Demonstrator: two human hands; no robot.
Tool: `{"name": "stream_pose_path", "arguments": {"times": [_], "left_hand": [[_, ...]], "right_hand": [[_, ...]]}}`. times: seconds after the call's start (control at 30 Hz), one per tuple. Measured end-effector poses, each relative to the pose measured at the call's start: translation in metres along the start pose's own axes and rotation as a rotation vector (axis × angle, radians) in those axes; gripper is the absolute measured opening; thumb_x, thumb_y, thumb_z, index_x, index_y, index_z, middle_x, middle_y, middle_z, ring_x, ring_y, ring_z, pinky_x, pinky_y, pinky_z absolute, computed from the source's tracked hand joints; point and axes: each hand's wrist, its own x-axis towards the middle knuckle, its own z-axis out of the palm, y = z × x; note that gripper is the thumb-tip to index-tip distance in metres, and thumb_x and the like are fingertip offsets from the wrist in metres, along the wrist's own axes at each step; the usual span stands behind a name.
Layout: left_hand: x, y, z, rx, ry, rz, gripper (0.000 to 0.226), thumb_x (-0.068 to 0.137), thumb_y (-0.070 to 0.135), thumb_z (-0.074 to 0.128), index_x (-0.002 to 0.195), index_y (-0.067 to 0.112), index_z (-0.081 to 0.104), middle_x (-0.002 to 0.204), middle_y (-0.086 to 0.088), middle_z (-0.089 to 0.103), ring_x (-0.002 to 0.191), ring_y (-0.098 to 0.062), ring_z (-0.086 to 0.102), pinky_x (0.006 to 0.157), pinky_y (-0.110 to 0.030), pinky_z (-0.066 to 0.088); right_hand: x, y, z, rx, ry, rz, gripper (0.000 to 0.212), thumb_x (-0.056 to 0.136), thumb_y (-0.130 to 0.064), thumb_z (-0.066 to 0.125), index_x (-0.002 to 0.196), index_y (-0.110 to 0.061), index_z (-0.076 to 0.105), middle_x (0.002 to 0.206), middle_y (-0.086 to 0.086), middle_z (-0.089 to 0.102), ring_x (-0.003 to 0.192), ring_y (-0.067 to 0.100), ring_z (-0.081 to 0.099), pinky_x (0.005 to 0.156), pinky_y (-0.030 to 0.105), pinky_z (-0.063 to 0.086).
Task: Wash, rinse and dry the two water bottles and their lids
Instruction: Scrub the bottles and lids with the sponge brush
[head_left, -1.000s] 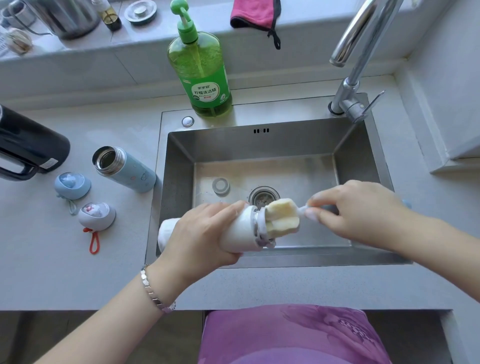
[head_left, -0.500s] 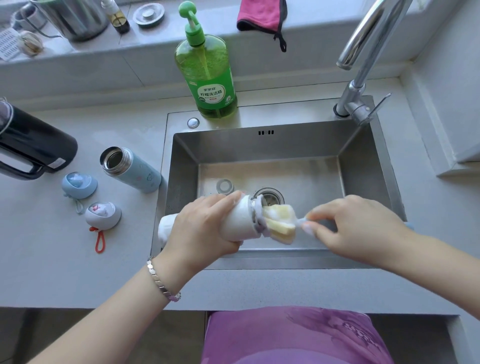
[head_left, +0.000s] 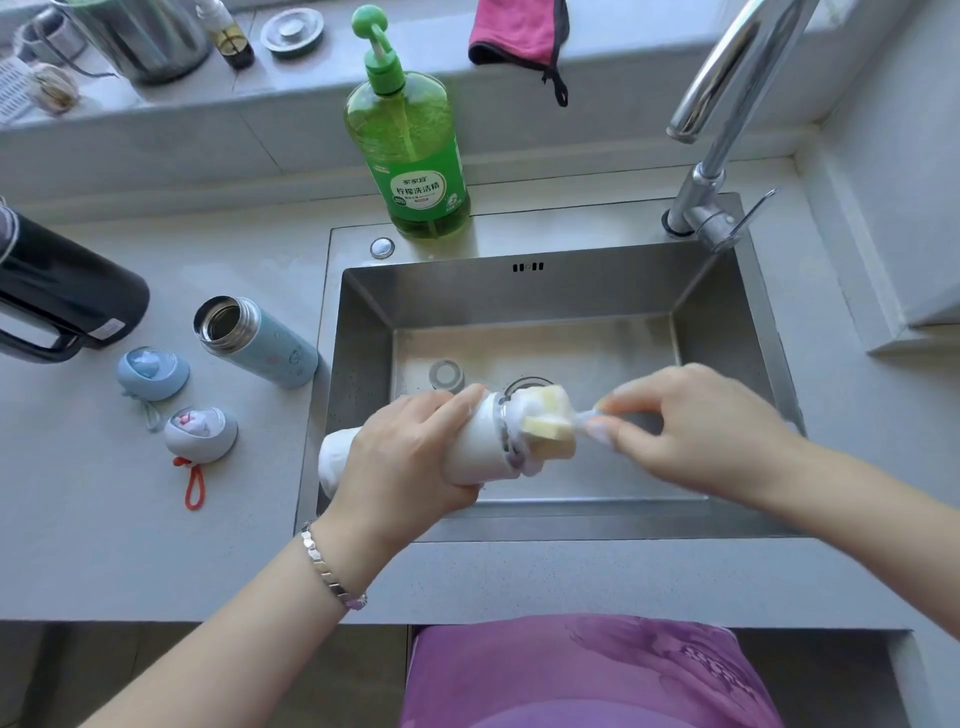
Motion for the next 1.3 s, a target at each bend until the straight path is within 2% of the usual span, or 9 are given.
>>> {"name": "stream_pose_path", "arguments": {"times": [0.2,0.27,0.33,0.53,0.73,0.9,1.0,1.1,1.3], "left_hand": [[0.004,-0.001,0.001,-0.005,0.024,0.059,0.068,0.048,0.028,0.069,0.113,0.023,0.052,0.089,0.001,0.066,0.068,-0.024,0.058,0.059,-0.028,0.045],[0.004,0.003,0.008,-0.010,-0.011,0.059,0.069,0.047,0.027,0.067,0.114,0.023,0.051,0.090,0.000,0.066,0.068,-0.026,0.058,0.059,-0.029,0.044],[0.003,0.008,0.012,-0.070,-0.027,0.013,0.070,0.047,0.027,0.068,0.115,0.023,0.049,0.090,0.000,0.065,0.069,-0.025,0.057,0.058,-0.028,0.046],[-0.003,0.011,0.009,-0.484,-0.053,-0.248,0.065,0.051,0.016,0.070,0.112,0.032,0.053,0.097,0.009,0.060,0.088,-0.008,0.051,0.074,-0.020,0.042],[-0.014,0.004,0.019,-0.637,-0.070,-0.368,0.068,0.056,0.014,0.080,0.118,0.027,0.055,0.101,0.012,0.060,0.092,-0.010,0.057,0.079,-0.022,0.045],[-0.006,0.022,0.019,-0.527,0.023,-0.098,0.069,0.049,0.006,0.077,0.108,0.031,0.052,0.107,0.017,0.055,0.091,-0.006,0.053,0.081,-0.015,0.041],[-0.004,0.021,0.018,-0.566,0.052,-0.161,0.069,0.053,0.010,0.077,0.108,0.040,0.047,0.105,0.032,0.054,0.088,-0.005,0.055,0.079,-0.015,0.043],[-0.010,0.011,0.021,-0.677,0.038,-0.295,0.063,0.058,0.009,0.083,0.114,0.025,0.058,0.101,0.012,0.062,0.090,-0.014,0.059,0.080,-0.025,0.047],[-0.016,0.019,0.024,-0.680,-0.023,-0.250,0.066,0.055,0.009,0.082,0.110,0.035,0.055,0.101,0.011,0.060,0.090,-0.017,0.058,0.079,-0.024,0.047]], "right_hand": [[-0.010,-0.002,0.019,-0.009,-0.026,0.042,0.028,0.089,-0.045,0.048,0.097,-0.027,0.068,0.094,-0.006,0.069,0.095,0.021,0.058,0.076,0.032,0.047],[-0.011,-0.009,0.020,-0.062,-0.023,-0.029,0.030,0.090,-0.045,0.045,0.093,-0.023,0.066,0.079,-0.005,0.063,0.083,0.023,0.055,0.067,0.031,0.042],[-0.005,-0.008,0.013,-0.054,-0.016,-0.051,0.030,0.089,-0.042,0.047,0.084,-0.017,0.064,0.062,-0.003,0.052,0.069,0.023,0.047,0.060,0.033,0.038],[-0.006,0.001,-0.022,-0.064,-0.227,-0.090,0.018,0.085,-0.028,0.054,0.097,-0.024,0.067,0.075,-0.006,0.065,0.069,0.009,0.056,0.064,0.027,0.047],[-0.008,-0.002,-0.025,0.426,0.102,-0.025,0.026,0.082,-0.026,0.060,0.059,-0.016,0.065,0.042,-0.005,0.043,0.042,0.007,0.037,0.043,0.016,0.027],[-0.006,-0.034,0.031,0.410,0.153,-0.074,0.031,0.084,-0.031,0.058,0.069,-0.007,0.070,0.055,0.003,0.062,0.058,0.017,0.053,0.054,0.026,0.038],[-0.006,-0.042,0.028,0.847,0.212,0.044,0.024,0.086,-0.025,0.063,0.067,-0.010,0.067,0.045,0.003,0.055,0.038,0.011,0.045,0.044,0.017,0.035],[-0.007,-0.034,0.023,1.196,0.311,0.230,0.030,0.092,-0.025,0.052,0.076,-0.004,0.067,0.042,0.000,0.047,0.033,0.007,0.036,0.039,0.014,0.031],[-0.016,-0.030,0.048,0.946,0.353,0.159,0.050,0.091,-0.050,0.036,0.072,-0.020,0.071,0.048,0.001,0.055,0.043,0.007,0.049,0.051,0.019,0.039]]}}
